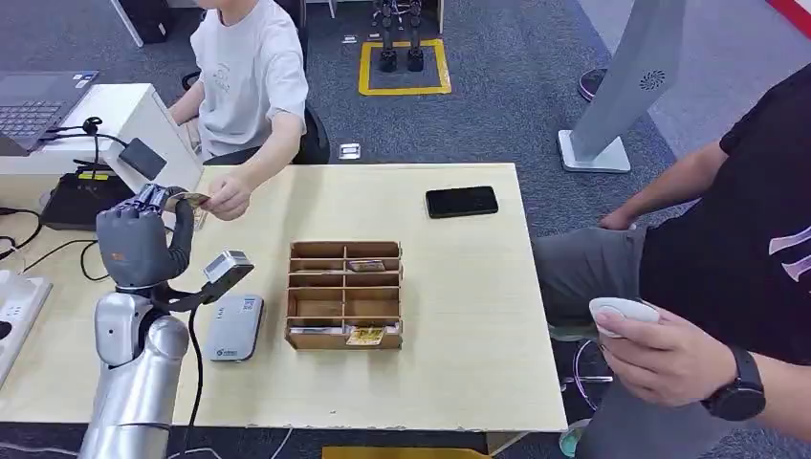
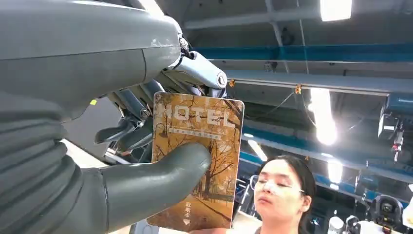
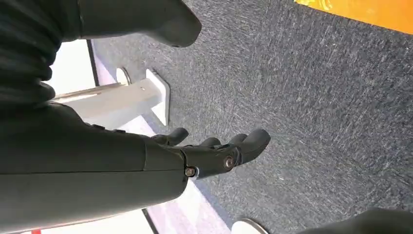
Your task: Pass the card to the sensor for recognition and then transmit it.
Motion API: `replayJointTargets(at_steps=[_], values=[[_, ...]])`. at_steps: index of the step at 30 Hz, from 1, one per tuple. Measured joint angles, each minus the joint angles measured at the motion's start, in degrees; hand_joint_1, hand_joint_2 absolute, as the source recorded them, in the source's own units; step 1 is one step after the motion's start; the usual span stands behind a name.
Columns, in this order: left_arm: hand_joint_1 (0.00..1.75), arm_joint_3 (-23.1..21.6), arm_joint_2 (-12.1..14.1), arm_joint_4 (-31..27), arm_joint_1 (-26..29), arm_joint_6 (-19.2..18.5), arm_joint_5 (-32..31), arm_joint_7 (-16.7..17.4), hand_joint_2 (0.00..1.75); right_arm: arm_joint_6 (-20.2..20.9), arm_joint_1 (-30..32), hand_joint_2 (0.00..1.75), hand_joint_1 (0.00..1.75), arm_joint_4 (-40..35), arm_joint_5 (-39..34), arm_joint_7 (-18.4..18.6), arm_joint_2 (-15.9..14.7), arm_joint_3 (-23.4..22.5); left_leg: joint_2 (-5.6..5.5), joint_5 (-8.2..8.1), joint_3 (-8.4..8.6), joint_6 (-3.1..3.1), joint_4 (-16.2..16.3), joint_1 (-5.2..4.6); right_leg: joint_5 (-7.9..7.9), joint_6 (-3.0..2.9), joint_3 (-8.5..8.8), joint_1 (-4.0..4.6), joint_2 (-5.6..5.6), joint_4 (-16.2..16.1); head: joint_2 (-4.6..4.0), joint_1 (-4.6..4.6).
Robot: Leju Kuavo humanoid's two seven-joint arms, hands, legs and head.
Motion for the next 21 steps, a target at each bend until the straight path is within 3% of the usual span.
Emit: replayJointTargets(at_steps=[4,5,10,16,21], values=[[1.75,0.1,-0.2,0.2,0.0,0.0,0.0,0.0,1.75,0.0,0.0,1.75,0.0,0.0,0.0,0.0,0.0,0.0,0.0,0.0,0.0,0.0,0.0,0.0,0.0,0.0,0.0,0.0,0.0,0.0,0.0,0.0],[0.0,0.1,-0.2,0.3,0.0,0.0,0.0,0.0,1.75,0.0,0.0,1.75,0.0,0.0,0.0,0.0,0.0,0.0,0.0,0.0,0.0,0.0,0.0,0.0,0.0,0.0,0.0,0.0,0.0,0.0,0.0,0.0],[0.0,0.1,-0.2,0.9,-0.2,0.0,1.9,1.0,1.75,0.0,0.0,1.75,0.0,0.0,-0.2,0.0,0.0,0.0,0.0,-0.01,-0.02,0.0,0.0,0.0,0.0,0.0,-0.03,0.0,0.01,0.0,0.0,0.0],[0.0,-3.3,1.5,3.1,-0.8,0.0,8.0,9.2,1.75,-0.2,0.0,1.75,0.0,0.0,-0.9,0.0,0.0,0.0,0.02,0.0,-0.01,0.0,0.0,0.0,0.0,0.0,-0.04,0.0,0.02,0.0,0.0,0.0],[0.0,-7.8,3.9,3.5,-0.4,-3.0,13.1,11.8,1.75,-0.5,0.3,1.75,0.0,0.0,-1.6,0.0,0.0,0.0,0.03,0.0,-0.02,0.0,0.0,0.0,0.0,0.0,-0.03,0.0,0.04,0.0,0.0,0.0]])
